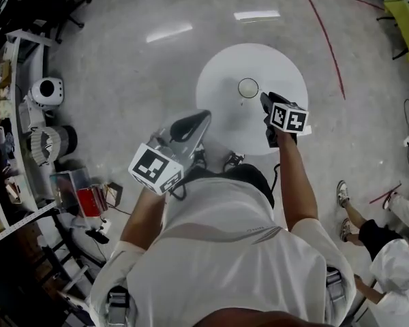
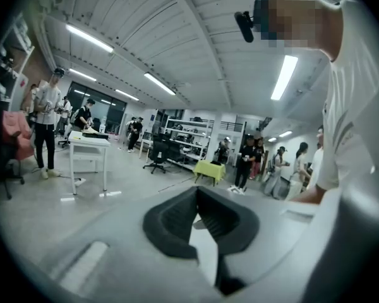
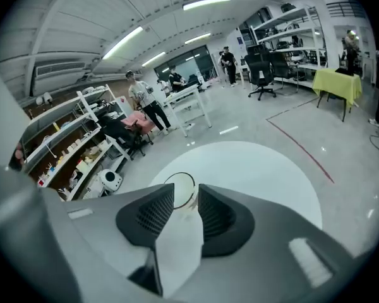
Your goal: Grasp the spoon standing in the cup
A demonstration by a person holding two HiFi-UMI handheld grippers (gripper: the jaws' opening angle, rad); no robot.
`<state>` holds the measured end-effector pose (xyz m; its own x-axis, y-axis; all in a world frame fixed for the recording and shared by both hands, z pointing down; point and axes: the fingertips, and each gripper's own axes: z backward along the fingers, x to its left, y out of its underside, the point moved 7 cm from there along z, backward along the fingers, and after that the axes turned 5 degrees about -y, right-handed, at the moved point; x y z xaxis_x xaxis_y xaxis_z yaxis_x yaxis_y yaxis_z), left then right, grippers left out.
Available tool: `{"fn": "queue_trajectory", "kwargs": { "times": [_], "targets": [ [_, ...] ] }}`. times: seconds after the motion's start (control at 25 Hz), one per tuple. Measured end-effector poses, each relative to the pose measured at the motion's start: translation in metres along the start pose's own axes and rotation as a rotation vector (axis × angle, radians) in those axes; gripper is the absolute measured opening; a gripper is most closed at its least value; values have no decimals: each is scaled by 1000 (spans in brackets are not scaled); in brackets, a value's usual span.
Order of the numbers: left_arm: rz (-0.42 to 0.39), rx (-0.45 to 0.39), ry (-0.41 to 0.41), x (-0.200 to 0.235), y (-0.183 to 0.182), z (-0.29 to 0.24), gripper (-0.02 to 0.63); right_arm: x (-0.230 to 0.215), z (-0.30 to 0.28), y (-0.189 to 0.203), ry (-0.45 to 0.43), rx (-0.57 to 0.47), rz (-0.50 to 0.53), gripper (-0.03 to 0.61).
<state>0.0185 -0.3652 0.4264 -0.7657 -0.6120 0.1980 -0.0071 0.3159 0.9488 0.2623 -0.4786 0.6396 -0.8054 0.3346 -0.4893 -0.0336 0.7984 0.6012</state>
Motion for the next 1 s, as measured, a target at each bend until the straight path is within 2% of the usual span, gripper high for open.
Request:
{"fn": "queue_trajectory", "kwargs": {
  "times": [0.32,0.44,0.48,0.52,0.76,1.0],
  "targets": [
    [24,16,-76,13,11,18,2,-12,-48,8,-14,54,-73,107],
    [28,18,-91,19,17,25,2,-9,-58,12,-18,63,-86,71],
    [28,17,-92,20,18,27,2,-7,-57,12,-16,58,-82,31],
    [28,16,-90,21,18,28,2,-5,-56,12,-16,52,-77,15],
    [25,-4,-54,32,8,30,2,18,-32,1,-23,0,-55,12],
    [2,-30,21,30,-3,29,2,50,22,-14,-58,-132,-11,12]
  ]
}}
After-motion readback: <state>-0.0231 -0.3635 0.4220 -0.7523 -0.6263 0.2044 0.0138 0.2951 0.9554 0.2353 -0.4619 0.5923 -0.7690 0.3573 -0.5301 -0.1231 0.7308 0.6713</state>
